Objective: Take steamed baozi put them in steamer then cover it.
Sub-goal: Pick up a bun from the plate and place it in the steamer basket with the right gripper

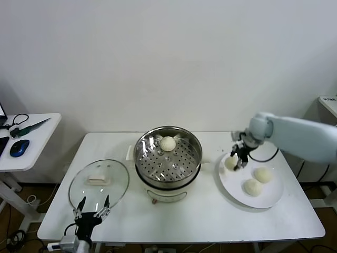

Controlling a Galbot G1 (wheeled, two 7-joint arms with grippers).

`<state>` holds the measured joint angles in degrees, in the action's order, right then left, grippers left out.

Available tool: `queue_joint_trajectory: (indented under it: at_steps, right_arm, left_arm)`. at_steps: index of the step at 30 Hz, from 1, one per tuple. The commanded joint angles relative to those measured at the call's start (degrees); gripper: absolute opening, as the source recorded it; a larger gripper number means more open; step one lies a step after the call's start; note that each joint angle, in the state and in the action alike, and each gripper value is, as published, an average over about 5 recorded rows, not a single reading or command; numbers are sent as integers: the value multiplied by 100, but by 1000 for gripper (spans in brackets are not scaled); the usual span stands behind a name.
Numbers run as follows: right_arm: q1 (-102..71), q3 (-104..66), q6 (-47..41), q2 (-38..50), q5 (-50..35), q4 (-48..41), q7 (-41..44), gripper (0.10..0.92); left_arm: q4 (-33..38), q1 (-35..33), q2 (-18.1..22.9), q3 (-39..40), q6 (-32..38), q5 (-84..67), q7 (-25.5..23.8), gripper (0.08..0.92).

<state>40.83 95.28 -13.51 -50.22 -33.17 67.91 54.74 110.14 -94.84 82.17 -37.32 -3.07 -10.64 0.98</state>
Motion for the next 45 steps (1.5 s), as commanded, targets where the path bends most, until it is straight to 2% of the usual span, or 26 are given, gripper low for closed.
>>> queue_joint_trajectory:
  at_steps: [1, 5, 8, 18, 30, 45]
  right_arm:
    - [2607, 791, -155, -785, -1903, 996, 325, 636]
    - [2604, 461, -524, -1455, -2616, 1412, -66, 636]
    - [2282, 183, -723, -2058, -2842, 1387, -350, 636]
    - [838, 1, -803, -3640, -2507, 19, -633, 636]
    - [-232, 77, -914, -3815, -1892, -666, -976, 636]
    - [-541, 33, -965, -3957, -1696, -1053, -1091, 647]
  left_arm:
    - [47, 4, -12, 18, -19, 15, -11, 823]
    - [94, 20, -12, 42, -37, 15, -19, 823]
    - [122, 21, -14, 55, -35, 10, -20, 823]
    - [197, -22, 0, 36, -5, 0, -13, 823]
    - [177, -112, 7, 18, 33, 11, -3, 823]
    - [135, -83, 18, 43, 29, 28, -5, 823]
